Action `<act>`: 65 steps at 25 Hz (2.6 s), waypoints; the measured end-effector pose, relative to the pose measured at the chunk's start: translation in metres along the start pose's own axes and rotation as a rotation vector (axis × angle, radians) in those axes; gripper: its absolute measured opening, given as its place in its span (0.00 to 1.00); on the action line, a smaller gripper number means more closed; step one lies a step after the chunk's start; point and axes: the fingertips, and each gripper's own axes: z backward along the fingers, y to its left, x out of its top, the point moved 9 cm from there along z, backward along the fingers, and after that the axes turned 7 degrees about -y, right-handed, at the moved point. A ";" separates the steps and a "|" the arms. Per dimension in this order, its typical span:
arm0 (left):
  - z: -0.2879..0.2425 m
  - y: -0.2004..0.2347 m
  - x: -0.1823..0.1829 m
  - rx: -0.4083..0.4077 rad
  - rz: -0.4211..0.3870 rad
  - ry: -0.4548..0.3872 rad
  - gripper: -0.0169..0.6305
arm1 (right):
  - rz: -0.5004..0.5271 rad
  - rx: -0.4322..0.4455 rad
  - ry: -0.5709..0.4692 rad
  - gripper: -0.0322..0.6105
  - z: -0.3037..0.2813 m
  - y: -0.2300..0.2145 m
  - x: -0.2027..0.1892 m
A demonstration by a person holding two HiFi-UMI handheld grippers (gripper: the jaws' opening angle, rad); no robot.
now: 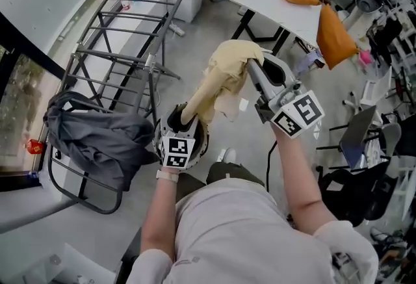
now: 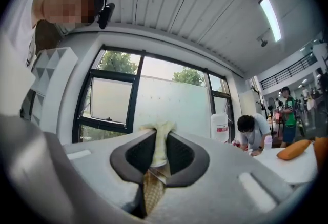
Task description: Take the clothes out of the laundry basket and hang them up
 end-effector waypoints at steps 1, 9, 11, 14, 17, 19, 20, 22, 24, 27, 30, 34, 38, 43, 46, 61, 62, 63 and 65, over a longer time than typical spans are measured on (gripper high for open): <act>-0.014 -0.003 0.007 -0.002 0.002 0.005 0.44 | -0.006 0.009 -0.025 0.12 0.004 -0.006 0.011; -0.096 -0.028 0.044 0.055 -0.031 0.083 0.04 | -0.011 -0.052 -0.141 0.12 0.060 -0.089 0.054; -0.107 -0.032 0.052 0.105 -0.034 0.075 0.03 | -0.016 -0.095 -0.131 0.12 0.084 -0.120 0.049; -0.121 -0.032 0.064 0.195 -0.027 0.050 0.03 | -0.009 -0.139 -0.078 0.12 0.117 -0.163 0.031; -0.130 -0.033 0.081 0.265 -0.049 0.035 0.03 | -0.003 -0.170 0.005 0.12 0.145 -0.203 0.011; -0.136 -0.032 0.092 0.290 -0.066 0.028 0.03 | -0.009 -0.200 0.058 0.12 0.158 -0.226 -0.005; -0.139 -0.032 0.097 0.301 -0.071 0.025 0.03 | 0.000 -0.215 0.083 0.12 0.162 -0.235 -0.013; -0.143 -0.032 0.109 0.318 -0.091 0.021 0.03 | 0.064 -0.244 0.148 0.12 0.167 -0.251 -0.027; -0.144 -0.036 0.121 0.327 -0.125 0.020 0.03 | 0.153 -0.272 0.223 0.12 0.167 -0.262 -0.041; -0.141 -0.033 0.133 0.362 -0.171 0.025 0.03 | 0.181 -0.284 0.282 0.12 0.155 -0.275 -0.064; -0.136 -0.020 0.140 0.435 -0.182 0.022 0.03 | 0.178 -0.259 0.296 0.12 0.128 -0.282 -0.083; -0.140 0.007 0.146 0.521 -0.187 0.019 0.03 | 0.165 -0.204 0.294 0.12 0.072 -0.295 -0.103; -0.134 0.046 0.151 0.637 -0.187 0.034 0.03 | 0.164 -0.090 0.285 0.12 -0.010 -0.305 -0.119; -0.118 0.096 0.151 0.783 -0.143 0.040 0.03 | 0.189 0.062 0.259 0.12 -0.117 -0.307 -0.134; -0.115 0.128 0.154 0.845 -0.150 0.050 0.03 | 0.212 0.136 0.238 0.12 -0.179 -0.307 -0.143; -0.093 0.260 0.181 1.186 -0.160 0.152 0.03 | 0.174 0.446 0.134 0.12 -0.427 -0.266 -0.181; -0.094 0.271 0.183 1.209 -0.157 0.167 0.03 | 0.163 0.467 0.135 0.12 -0.446 -0.264 -0.187; -0.095 0.282 0.184 1.231 -0.157 0.181 0.03 | 0.152 0.488 0.137 0.12 -0.465 -0.262 -0.193; -0.098 0.303 0.187 1.268 -0.156 0.210 0.03 | 0.146 0.532 0.145 0.12 -0.500 -0.256 -0.207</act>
